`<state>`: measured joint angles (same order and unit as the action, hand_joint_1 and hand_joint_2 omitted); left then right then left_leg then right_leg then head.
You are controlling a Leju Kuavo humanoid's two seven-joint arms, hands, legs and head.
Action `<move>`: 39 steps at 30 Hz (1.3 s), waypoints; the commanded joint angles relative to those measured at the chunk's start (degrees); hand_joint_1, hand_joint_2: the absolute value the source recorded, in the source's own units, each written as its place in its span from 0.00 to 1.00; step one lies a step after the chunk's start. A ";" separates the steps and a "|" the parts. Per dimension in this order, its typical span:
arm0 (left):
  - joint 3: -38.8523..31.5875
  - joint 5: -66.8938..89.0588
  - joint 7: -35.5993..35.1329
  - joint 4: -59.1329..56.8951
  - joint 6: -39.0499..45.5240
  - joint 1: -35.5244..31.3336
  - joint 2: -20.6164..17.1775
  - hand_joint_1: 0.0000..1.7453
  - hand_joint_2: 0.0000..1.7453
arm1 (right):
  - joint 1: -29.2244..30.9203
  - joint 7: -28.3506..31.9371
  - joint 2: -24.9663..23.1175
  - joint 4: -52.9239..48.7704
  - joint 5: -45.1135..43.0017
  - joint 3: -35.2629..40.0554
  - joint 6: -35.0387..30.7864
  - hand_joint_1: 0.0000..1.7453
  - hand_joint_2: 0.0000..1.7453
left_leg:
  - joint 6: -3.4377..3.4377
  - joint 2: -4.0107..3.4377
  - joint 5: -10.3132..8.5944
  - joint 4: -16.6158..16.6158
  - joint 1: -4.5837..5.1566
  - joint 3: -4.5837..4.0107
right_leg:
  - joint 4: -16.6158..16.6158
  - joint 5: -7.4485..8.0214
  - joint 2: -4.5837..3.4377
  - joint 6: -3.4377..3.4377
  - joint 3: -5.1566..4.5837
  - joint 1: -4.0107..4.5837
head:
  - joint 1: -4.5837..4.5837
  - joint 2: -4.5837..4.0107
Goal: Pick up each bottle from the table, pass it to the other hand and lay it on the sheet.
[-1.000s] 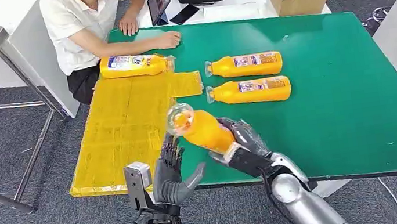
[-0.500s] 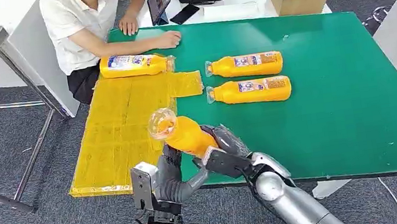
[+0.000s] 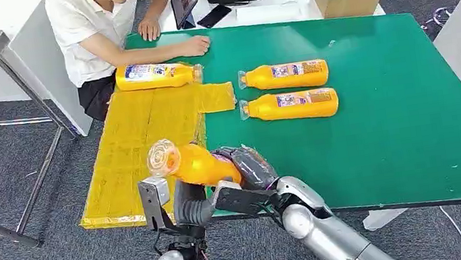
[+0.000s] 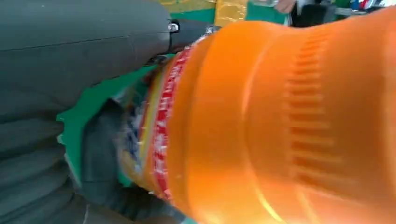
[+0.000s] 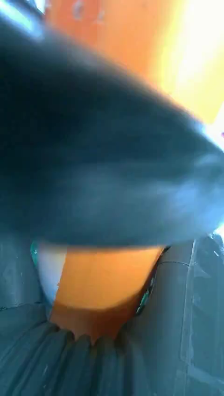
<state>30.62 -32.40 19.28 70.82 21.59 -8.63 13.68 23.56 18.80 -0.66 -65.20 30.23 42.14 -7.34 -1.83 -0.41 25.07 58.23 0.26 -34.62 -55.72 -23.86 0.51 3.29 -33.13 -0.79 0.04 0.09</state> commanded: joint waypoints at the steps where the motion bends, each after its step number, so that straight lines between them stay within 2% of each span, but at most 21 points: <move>1: -3.84 -3.11 0.02 -2.39 -1.52 -4.01 1.06 0.00 1.00 | 2.34 0.43 0.45 -1.89 -0.48 7.27 1.29 1.00 1.00 | 0.12 -0.01 0.05 0.03 -0.04 0.11 | -0.05 -0.05 -0.08 -0.13 0.09 0.03 | 0.00 0.00; 6: -3.79 -3.11 0.02 -2.40 -1.52 -3.92 1.05 0.00 1.00 | 2.32 0.43 0.55 -1.83 -0.49 7.25 1.29 1.00 1.00 | 0.08 0.01 0.02 0.00 -0.03 0.06 | -0.01 -0.02 -0.04 -0.09 0.05 0.03 | 0.00 0.00; 11: -5.39 -8.89 0.21 2.00 -5.40 -4.04 1.10 0.00 1.00 | 2.26 3.35 0.25 -4.30 -3.80 9.43 3.02 1.00 1.00 | 0.11 0.00 0.06 0.04 -0.05 0.06 | -0.05 -0.05 -0.07 -0.12 0.05 0.05 | 0.00 0.00; 13: -5.25 -9.10 0.32 4.38 -6.28 -3.65 0.85 0.90 1.00 | 2.42 3.06 0.41 -4.40 -4.75 10.12 3.45 1.00 1.00 | 0.13 -0.02 0.09 0.07 -0.06 0.08 | -0.09 -0.07 -0.09 -0.14 0.06 0.05 | 0.00 0.00; 14: -4.87 -8.74 0.34 4.60 -6.45 -3.69 0.60 1.00 1.00 | 2.36 3.00 0.44 -4.32 -4.97 10.10 3.37 0.96 1.00 | 0.10 0.00 0.06 0.05 -0.05 0.04 | -0.07 -0.05 -0.06 -0.11 0.02 0.05 | 0.00 0.00; 15: -4.66 -8.03 0.81 4.72 -5.98 -3.60 0.54 1.00 1.00 | 2.12 3.03 0.40 -4.20 -5.28 9.77 2.81 0.71 1.00 | 0.07 0.00 0.02 0.02 -0.04 0.01 | -0.03 -0.02 -0.04 -0.08 0.00 0.04 | 0.02 0.00; 16: -4.67 -7.90 0.97 4.55 -5.81 -3.56 0.62 1.00 1.00 | 2.11 3.05 0.37 -4.04 -5.34 9.77 2.74 0.09 1.00 | 0.13 0.05 0.07 0.03 -0.06 0.12 | -0.06 -0.08 -0.01 -0.14 0.11 0.06 | 0.00 0.00; 17: -5.03 -7.93 1.36 4.43 -5.47 -3.45 0.79 1.00 1.00 | 1.75 3.26 0.14 -4.23 -5.73 9.40 2.25 0.00 1.00 | 0.09 0.05 0.03 0.00 -0.06 0.09 | 0.00 -0.03 0.00 -0.10 0.09 0.06 | 0.02 0.00; 20: -6.10 -7.42 2.93 4.20 -3.58 -3.49 1.10 1.00 1.00 | 1.02 3.95 -0.23 -5.13 -5.25 9.36 0.70 0.00 1.00 | 0.11 0.03 0.04 -0.02 -0.05 0.13 | 0.00 -0.05 -0.02 -0.11 0.11 0.04 | 0.04 0.00; 21: -6.72 -6.05 4.68 4.23 -1.34 -3.67 1.10 1.00 1.00 | 0.35 4.31 -0.41 -5.69 -4.77 9.08 -0.65 0.00 0.00 | 0.14 0.05 0.07 0.00 -0.06 0.18 | -0.03 -0.08 -0.02 -0.15 0.16 0.05 | -0.02 0.00; 23: -7.47 -3.26 6.04 2.46 4.01 -5.10 0.71 1.00 1.00 | -0.92 5.23 -0.64 -6.60 -3.10 8.82 -3.79 0.00 0.00 | 0.09 0.06 0.03 -0.01 -0.05 0.10 | -0.01 -0.05 0.01 -0.11 0.08 0.05 | 0.02 0.00; 24: -7.32 0.55 6.63 -1.86 10.45 -7.51 0.28 1.00 1.00 | -2.22 6.27 -0.83 -6.95 -1.70 8.27 -7.49 0.00 0.00 | 0.14 0.12 0.06 -0.01 -0.05 0.18 | -0.03 -0.10 0.05 -0.15 0.17 0.04 | 0.00 0.00; 27: -9.72 -0.05 9.47 -14.84 12.00 -13.56 0.72 1.00 1.00 | -4.82 9.14 -2.14 -6.64 2.09 6.62 -17.74 0.00 0.00 | 0.14 0.33 -0.04 -0.10 -0.06 0.24 | 0.06 -0.07 0.26 -0.15 0.29 0.04 | 0.00 0.00; 29: -10.87 0.21 10.85 -16.67 13.16 -14.58 0.94 1.00 1.00 | -5.38 9.76 -2.42 -7.15 3.21 6.09 -22.07 0.00 0.00 | 0.10 0.24 -0.04 -0.10 -0.05 0.18 | 0.08 -0.03 0.18 -0.11 0.19 0.04 | -0.02 0.00; 30: -11.35 0.29 11.09 -16.92 13.83 -14.91 0.89 1.00 1.00 | -5.58 10.05 -2.48 -7.50 4.00 5.91 -23.83 0.00 0.00 | 0.13 0.22 -0.03 -0.11 -0.07 0.25 | 0.08 -0.03 0.14 -0.15 0.25 0.05 | -0.02 0.00; 33: -11.37 0.32 11.03 -16.65 13.99 -14.83 0.94 1.00 1.00 | -5.45 10.04 -2.38 -7.63 4.00 5.91 -23.78 0.00 0.00 | 0.10 -0.01 0.01 -0.06 -0.04 0.17 | 0.00 0.00 -0.05 -0.12 0.10 0.03 | 0.04 0.00; 36: -11.87 0.69 10.32 -17.21 15.74 -15.71 1.00 1.00 1.00 | -5.35 10.67 -2.41 -6.83 6.02 5.29 -28.13 0.00 0.00 | 0.13 0.20 -0.01 -0.02 -0.06 0.18 | -0.01 -0.07 0.17 -0.14 0.17 0.05 | -0.04 0.00; 38: -12.29 1.64 12.12 -19.48 17.61 -17.75 0.72 1.00 1.00 | -6.15 12.36 -2.95 -4.98 5.78 2.75 -32.66 0.00 0.00 | 0.15 0.07 -0.02 -0.03 -0.05 0.20 | -0.03 -0.03 0.01 -0.14 0.15 0.03 | 0.00 0.00; 39: -12.87 3.35 13.48 -20.56 18.41 -18.51 0.63 1.00 1.00 | -7.72 14.21 -3.88 -5.72 7.34 -0.73 -32.66 0.00 0.00 | 0.14 0.09 -0.04 -0.01 -0.06 0.13 | -0.03 -0.01 0.05 -0.12 0.12 0.04 | -0.02 0.00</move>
<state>20.98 -31.80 30.16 61.31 36.53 -19.37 14.78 17.61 28.87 -3.58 -72.87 35.10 47.21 -32.48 -1.78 -0.43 25.01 58.24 0.25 -34.63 -55.76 -23.84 0.53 3.26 -33.19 -0.79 0.02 0.09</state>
